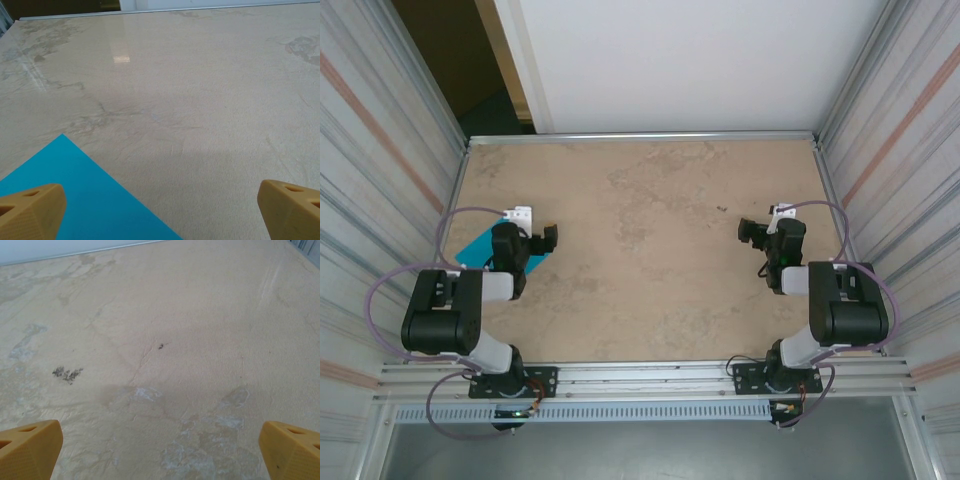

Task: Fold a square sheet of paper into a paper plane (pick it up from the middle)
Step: Move the square sheet of paper to the center of the table.

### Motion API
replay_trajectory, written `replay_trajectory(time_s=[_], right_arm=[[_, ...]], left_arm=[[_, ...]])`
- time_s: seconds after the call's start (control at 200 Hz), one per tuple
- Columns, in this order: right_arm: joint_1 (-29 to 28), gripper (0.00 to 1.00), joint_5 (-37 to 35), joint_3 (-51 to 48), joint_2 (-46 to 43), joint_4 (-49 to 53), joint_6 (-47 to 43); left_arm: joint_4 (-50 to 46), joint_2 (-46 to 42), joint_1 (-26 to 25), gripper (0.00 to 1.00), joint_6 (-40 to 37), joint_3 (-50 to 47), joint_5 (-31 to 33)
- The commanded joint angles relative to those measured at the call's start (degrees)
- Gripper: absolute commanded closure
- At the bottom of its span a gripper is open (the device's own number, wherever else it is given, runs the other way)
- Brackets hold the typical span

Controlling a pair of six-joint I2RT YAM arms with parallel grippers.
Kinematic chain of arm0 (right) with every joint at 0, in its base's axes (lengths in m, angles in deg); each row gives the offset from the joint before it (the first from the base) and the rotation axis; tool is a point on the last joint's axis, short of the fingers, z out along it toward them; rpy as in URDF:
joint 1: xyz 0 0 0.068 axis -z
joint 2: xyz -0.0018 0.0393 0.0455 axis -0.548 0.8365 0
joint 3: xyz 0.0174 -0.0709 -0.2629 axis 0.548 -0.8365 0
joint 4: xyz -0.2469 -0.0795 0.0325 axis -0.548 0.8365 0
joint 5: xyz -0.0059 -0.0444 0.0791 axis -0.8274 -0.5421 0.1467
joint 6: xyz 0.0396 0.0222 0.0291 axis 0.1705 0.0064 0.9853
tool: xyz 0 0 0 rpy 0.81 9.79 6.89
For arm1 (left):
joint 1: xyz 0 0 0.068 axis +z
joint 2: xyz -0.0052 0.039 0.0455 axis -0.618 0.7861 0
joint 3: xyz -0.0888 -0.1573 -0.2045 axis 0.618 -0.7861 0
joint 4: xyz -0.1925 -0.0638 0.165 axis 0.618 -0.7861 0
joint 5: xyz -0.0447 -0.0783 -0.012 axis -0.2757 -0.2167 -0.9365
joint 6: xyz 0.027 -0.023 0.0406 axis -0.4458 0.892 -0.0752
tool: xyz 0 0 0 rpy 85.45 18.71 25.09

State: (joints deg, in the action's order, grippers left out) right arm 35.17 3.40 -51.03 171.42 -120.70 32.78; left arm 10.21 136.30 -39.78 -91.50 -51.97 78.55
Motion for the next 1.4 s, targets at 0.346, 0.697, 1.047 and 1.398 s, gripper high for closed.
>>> replay_trajectory(time_s=[0.346,0.697,1.047,1.398], right_arm=[[-5.3,0.01,-8.3,16.7,-13.9,33.5,6.5],[-10.4,0.01,-2.0,29.1,-9.1,46.3,17.1],[-10.3,0.01,0.0,32.2,-5.7,51.9,22.2],[-10.5,0.01,-0.4,33.5,-4.5,52.9,24.4]], left_arm=[[-41.7,-22.5,0.2,0.01,24.8,11.7,4.9],[-48.8,-6.0,8.1,0.01,42.2,16.8,-12.4],[-56.2,7.1,9.3,0.03,39.5,27.0,-12.0],[-57.3,11.7,7.2,0.06,40.1,27.6,-18.9]])
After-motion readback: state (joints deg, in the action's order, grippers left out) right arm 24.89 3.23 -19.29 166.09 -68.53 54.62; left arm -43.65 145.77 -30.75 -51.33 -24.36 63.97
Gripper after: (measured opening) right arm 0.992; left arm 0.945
